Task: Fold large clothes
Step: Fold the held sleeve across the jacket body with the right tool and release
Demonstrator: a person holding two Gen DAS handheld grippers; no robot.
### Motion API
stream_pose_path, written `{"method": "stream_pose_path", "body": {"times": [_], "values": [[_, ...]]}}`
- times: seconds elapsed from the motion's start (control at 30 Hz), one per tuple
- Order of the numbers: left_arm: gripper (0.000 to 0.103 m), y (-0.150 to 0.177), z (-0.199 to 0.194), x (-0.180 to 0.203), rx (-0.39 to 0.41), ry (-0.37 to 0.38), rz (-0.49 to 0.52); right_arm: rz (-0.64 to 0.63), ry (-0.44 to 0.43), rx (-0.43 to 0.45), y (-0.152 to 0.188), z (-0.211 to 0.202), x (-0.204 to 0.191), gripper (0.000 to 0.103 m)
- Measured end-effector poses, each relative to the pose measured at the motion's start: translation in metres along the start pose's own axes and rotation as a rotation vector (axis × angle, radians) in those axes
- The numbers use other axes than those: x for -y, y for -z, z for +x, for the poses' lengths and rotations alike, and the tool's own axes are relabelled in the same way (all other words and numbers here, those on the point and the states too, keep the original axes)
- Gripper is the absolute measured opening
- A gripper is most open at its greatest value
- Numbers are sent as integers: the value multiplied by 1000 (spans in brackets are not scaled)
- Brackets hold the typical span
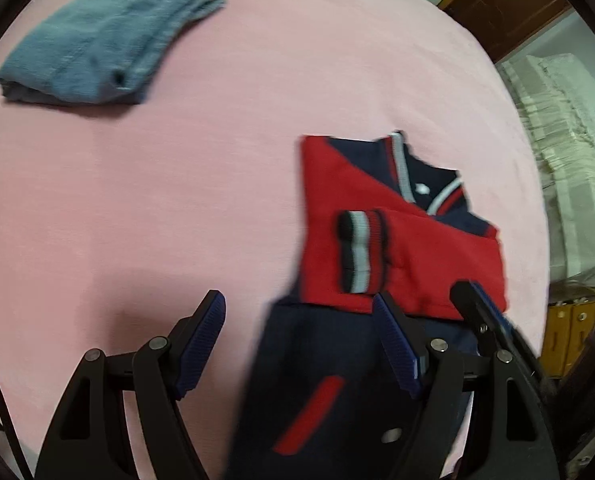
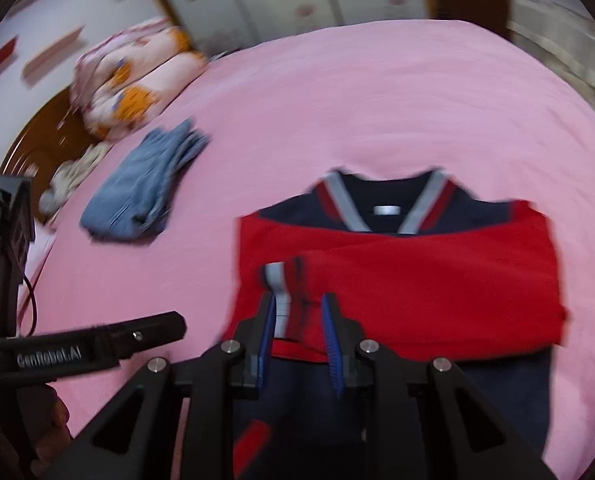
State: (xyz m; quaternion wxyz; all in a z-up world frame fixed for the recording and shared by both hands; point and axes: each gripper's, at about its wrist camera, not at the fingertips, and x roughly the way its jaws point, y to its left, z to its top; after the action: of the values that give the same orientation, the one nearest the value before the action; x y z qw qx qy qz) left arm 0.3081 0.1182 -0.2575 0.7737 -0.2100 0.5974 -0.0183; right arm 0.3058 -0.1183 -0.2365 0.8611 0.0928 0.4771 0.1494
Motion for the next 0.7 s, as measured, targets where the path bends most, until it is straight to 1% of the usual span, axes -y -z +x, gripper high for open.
{"method": "stream_pose_path", "body": {"times": [0.07, 0.17, 0.2, 0.23, 0.27, 0.3, 0.33, 0.37, 0.4, 0.43, 0.47, 0.5, 0.53, 0.57, 0.6, 0.63, 0.7], "values": [[74, 1, 5, 18, 10, 45, 1, 64, 38, 26, 0, -13, 29, 23], [73, 2, 19, 50, -5, 127, 35, 137, 47, 33, 2, -20, 65, 23], [69, 3, 25, 61, -18, 148, 51, 153, 43, 15, 2, -19, 77, 23], [66, 5, 31, 70, -28, 159, 64, 149, 41, -12, 1, -16, 85, 18], [59, 6, 37, 81, -39, 164, 78, 142, 50, -26, 0, -14, 91, 14], [50, 8, 44, 91, -52, 168, 89, 135, 67, -34, -1, -14, 96, 13], [46, 9, 50, 98, -62, 170, 94, 135, 83, -36, -3, -15, 104, 13], [40, 11, 58, 105, -76, 170, 94, 142, 87, -35, -3, -15, 109, 13], [37, 12, 66, 111, -90, 171, 91, 154, 85, -32, -3, -16, 115, 13], [37, 13, 72, 114, -101, 170, 85, 170, 72, -26, -4, -17, 122, 13], [37, 15, 81, 117, -114, 153, 75, 179, 67, -24, -4, -17, 126, 13], [37, 16, 89, 117, -133, 114, 70, 185, 70, -28, -3, -17, 130, 13], [36, 16, 99, 116, -160, 58, 66, 187, 77, -37, -3, -16, 133, 13], [31, 16, 104, 114, -170, 19, 56, 187, 84, -53, -3, -16, 137, 13], [26, 16, 107, 110, -168, 6, 37, 188, 80, -64, -2, -16, 140, 13], [24, 15, 108, 105, -162, 2, 7, 194, 66, -73, -1, -16, 143, 13], [14, 13, 107, 98, -136, -28, -28, 200, 47, -83, 0, -12, 146, 13]]}}
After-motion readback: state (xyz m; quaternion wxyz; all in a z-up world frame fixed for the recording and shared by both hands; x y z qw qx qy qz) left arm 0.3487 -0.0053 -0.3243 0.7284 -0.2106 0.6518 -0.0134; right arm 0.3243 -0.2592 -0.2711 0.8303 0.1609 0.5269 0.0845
